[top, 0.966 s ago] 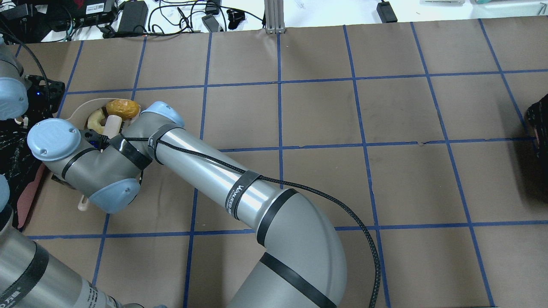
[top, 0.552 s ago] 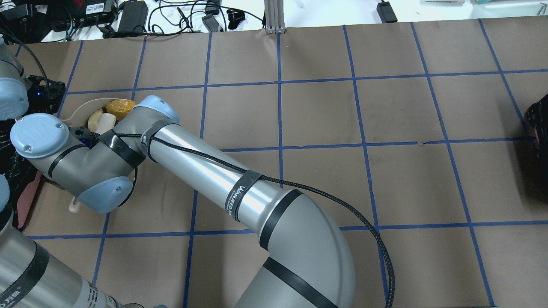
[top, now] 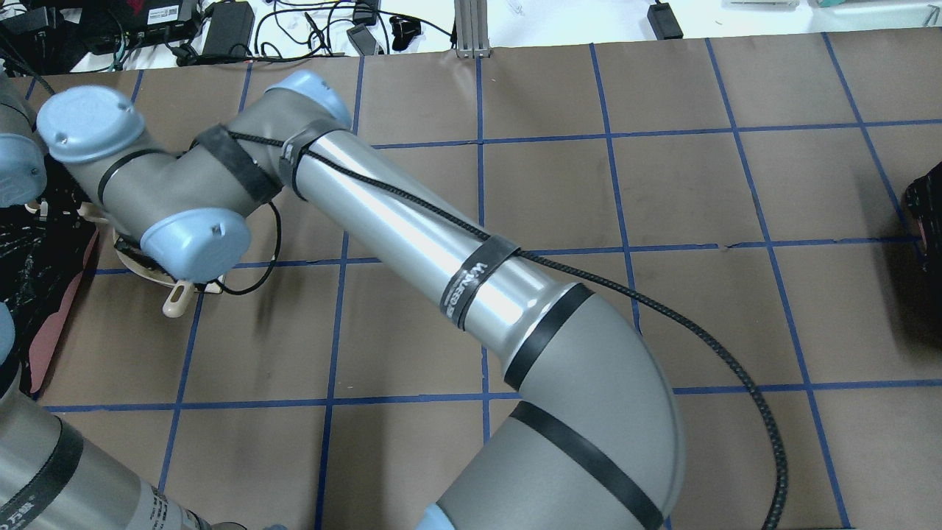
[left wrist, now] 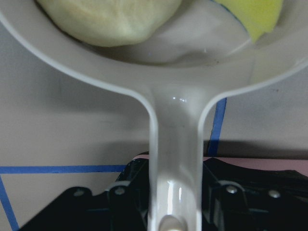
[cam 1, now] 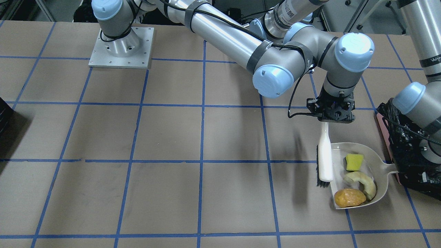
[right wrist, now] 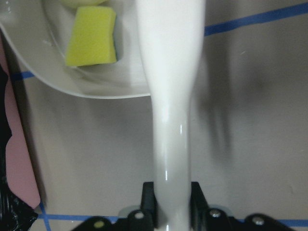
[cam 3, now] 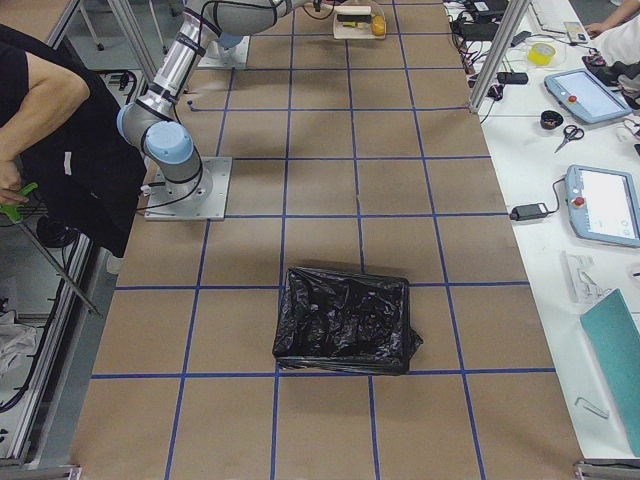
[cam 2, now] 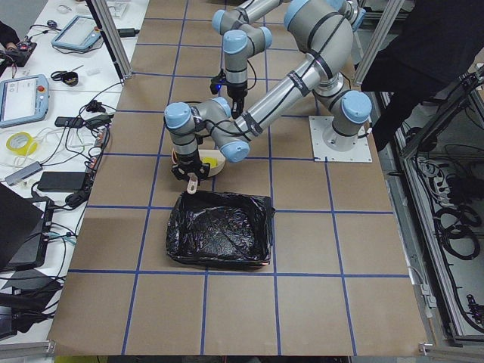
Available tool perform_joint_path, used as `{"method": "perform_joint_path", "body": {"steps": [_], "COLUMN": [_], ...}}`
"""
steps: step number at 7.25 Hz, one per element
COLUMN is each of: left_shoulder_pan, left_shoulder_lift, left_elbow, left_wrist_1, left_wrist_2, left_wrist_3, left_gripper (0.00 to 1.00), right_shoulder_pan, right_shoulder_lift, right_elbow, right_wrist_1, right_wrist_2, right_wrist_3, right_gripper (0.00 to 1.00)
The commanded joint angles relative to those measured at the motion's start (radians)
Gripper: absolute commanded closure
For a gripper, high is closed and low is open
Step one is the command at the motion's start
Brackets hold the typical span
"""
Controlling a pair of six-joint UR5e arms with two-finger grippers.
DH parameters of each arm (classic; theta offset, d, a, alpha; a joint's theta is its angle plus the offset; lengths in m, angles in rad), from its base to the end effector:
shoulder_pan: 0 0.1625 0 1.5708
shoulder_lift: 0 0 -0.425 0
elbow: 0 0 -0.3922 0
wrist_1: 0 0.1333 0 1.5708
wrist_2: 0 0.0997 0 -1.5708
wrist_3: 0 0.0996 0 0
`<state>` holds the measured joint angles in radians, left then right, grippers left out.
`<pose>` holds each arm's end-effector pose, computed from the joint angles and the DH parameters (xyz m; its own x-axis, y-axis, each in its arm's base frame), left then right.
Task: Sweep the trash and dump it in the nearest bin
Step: 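Sweep the cookie, peel and sponge into the dustpan with the right-held brush, then withdraw the right gripper with the brush away from the dustpan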
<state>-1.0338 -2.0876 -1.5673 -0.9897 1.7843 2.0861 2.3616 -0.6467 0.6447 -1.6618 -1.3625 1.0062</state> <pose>0.2401 -0.6225 0.2490 -0.0339 0.9984 0.0452 0.9758 0.0233 0.2173 0.7052 -0.4811 0.3316 -0.9589 0.2122 -0.1886 0.1910 0.9737 0.1243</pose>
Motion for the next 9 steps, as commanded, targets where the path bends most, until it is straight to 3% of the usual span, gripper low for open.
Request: {"method": "perform_joint_path", "body": {"steps": [1, 2, 3, 6, 7, 9], "left_shoulder_pan": [0.006, 0.018, 0.040, 0.110, 0.113, 0.115], "left_shoulder_lift": [0.011, 0.020, 0.029, 0.061, 0.061, 0.064], "left_elbow": [-0.002, -0.004, 0.001, 0.021, 0.019, 0.019], "left_wrist_1": [-0.001, -0.012, -0.026, -0.125, -0.128, -0.130], "left_wrist_2": [-0.058, -0.130, -0.138, -0.276, -0.282, -0.321], "left_wrist_3": [-0.003, -0.024, -0.017, -0.005, -0.003, -0.005], "left_gripper": [1.00, 1.00, 1.00, 1.00, 1.00, 1.00], "right_shoulder_pan": [-0.096, -0.123, -0.165, -0.261, -0.265, -0.262], "right_shoulder_lift": [-0.130, -0.225, -0.343, -0.672, -0.706, -0.734], "right_elbow": [0.106, 0.241, 0.415, 0.915, 1.043, 1.189], "right_wrist_1": [0.122, 0.123, 0.105, -0.088, -0.219, -0.257], "right_wrist_2": [-0.012, -0.030, -0.047, -0.044, -0.047, -0.052], "right_wrist_3": [-0.145, -0.171, -0.284, -0.452, -0.443, -0.432], "right_gripper": [1.00, 1.00, 1.00, 1.00, 1.00, 1.00]}}
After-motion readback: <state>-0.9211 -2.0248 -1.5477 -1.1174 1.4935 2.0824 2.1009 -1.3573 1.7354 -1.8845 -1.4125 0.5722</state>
